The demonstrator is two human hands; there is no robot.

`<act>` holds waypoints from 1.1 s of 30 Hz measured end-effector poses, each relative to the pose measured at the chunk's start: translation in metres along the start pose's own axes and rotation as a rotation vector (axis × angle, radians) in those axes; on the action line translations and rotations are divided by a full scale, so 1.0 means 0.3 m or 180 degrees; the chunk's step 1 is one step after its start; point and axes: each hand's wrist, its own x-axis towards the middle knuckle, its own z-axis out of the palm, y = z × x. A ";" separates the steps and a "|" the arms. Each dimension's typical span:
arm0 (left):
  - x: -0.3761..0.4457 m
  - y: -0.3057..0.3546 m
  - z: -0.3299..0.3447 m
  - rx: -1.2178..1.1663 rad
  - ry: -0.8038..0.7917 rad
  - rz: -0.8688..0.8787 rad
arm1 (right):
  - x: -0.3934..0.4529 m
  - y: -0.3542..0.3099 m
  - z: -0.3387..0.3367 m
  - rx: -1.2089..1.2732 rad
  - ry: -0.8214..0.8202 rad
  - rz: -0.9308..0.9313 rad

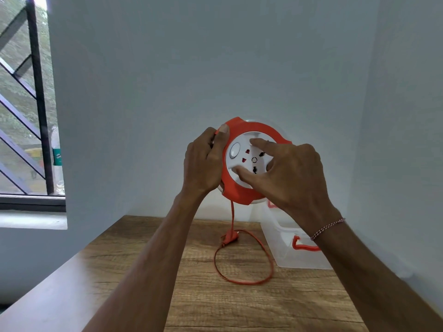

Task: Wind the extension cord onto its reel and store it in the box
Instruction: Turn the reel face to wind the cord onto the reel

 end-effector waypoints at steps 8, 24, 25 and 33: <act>-0.001 0.003 0.001 0.0033 -0.0008 -0.0003 | 0.000 0.000 0.013 0.0084 0.0119 0.0082; 0.000 -0.006 0.004 0.0069 0.0020 0.0026 | 0.013 -0.003 -0.029 -0.0893 -0.0988 -0.0752; -0.001 -0.005 0.004 0.0070 0.0007 0.0013 | 0.010 -0.002 -0.028 -0.0836 -0.0954 -0.0740; -0.001 0.010 -0.004 0.0007 0.0053 -0.0058 | -0.005 0.011 0.003 -0.0331 -0.0503 -0.0370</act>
